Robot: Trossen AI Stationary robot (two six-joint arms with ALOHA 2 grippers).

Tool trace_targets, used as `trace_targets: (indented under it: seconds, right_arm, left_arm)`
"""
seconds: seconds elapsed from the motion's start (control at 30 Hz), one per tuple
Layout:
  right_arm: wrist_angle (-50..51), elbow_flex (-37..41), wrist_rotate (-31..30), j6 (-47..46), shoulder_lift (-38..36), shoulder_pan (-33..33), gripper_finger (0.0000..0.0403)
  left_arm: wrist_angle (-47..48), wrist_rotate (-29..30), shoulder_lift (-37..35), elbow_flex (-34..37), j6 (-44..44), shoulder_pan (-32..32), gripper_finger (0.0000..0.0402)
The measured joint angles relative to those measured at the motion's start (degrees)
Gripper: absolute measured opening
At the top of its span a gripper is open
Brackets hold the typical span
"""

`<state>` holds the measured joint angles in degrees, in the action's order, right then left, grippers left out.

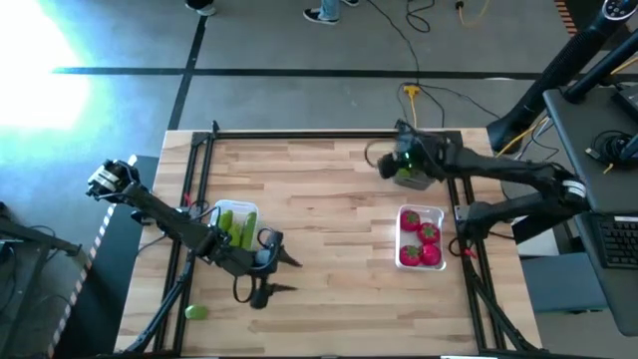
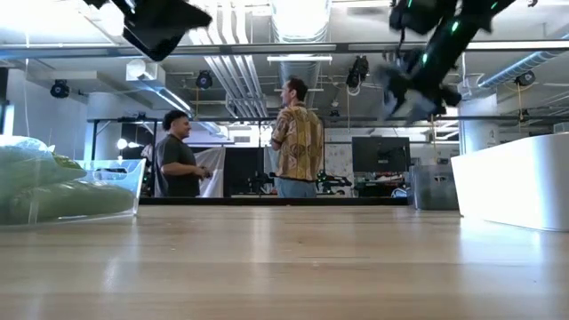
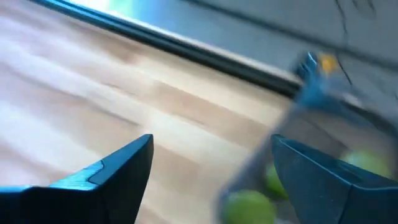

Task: Sort produce into baskets
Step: Put the lime into the black bin

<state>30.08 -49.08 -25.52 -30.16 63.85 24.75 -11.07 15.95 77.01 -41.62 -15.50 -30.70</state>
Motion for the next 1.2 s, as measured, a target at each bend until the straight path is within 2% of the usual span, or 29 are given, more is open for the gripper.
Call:
trace_targets:
  seconds: [0.13,0.23,0.33,0.43,0.5,0.6,0.77,0.9,1.03,1.2]
  right_arm:
    - [-3.63,0.0,-2.82,1.06,-2.68,-11.86,0.0295]
    - [-7.31,0.0,-2.99,2.32,-2.62,-20.12,0.0284]
    - [-10.56,0.0,-3.17,4.21,-0.81,-27.82,0.0274]
    - [-12.03,0.0,-3.37,4.68,1.96,-34.63,0.0264]
    - [-12.81,0.0,-4.62,4.71,3.97,-38.44,0.0258]
    - [-14.84,0.04,-6.7,4.71,7.13,-42.25,0.025]
    - [-21.98,0.02,-8.11,8.72,11.7,-44.02,0.0241]
    - [-28.8,0.02,-8.14,14.75,15.03,-43.62,0.0238]
    - [-35.12,0.0,-8.15,19.4,17.19,-43.2,0.0238]
    - [-39.89,0.0,-8.13,22.75,17.67,-42.85,0.0237]
  left_arm:
    - [-0.85,-3.66,0.6,-2.19,-12.83,-0.64,0.0268]
    - [-0.62,-5.2,2.52,-3.27,-18.07,-2.74,0.0268]
    - [-0.55,-10.02,6.02,-3.97,-19.93,-6.44,0.0268]
    - [0.07,-12.78,10.42,-6.43,-29.89,-10.14,0.0268]
    - [3.85,-13.97,13.21,-9.69,-36.21,-12.36,0.0268]
    - [18.1,-15.5,17.43,-16.71,-44.46,-16.23,0.0268]
    - [53.77,-23.7,25.53,-30.53,-57.17,-22.77,0.0268]
    - [77.96,-28.96,31.66,-37.74,-57.58,-28.48,0.0268]
    - [84.02,-34.58,33.93,-38.76,-52.58,-32.13,0.0268]
    - [83.0,-33.34,31.81,-35.01,-51.98,-32.76,0.0268]
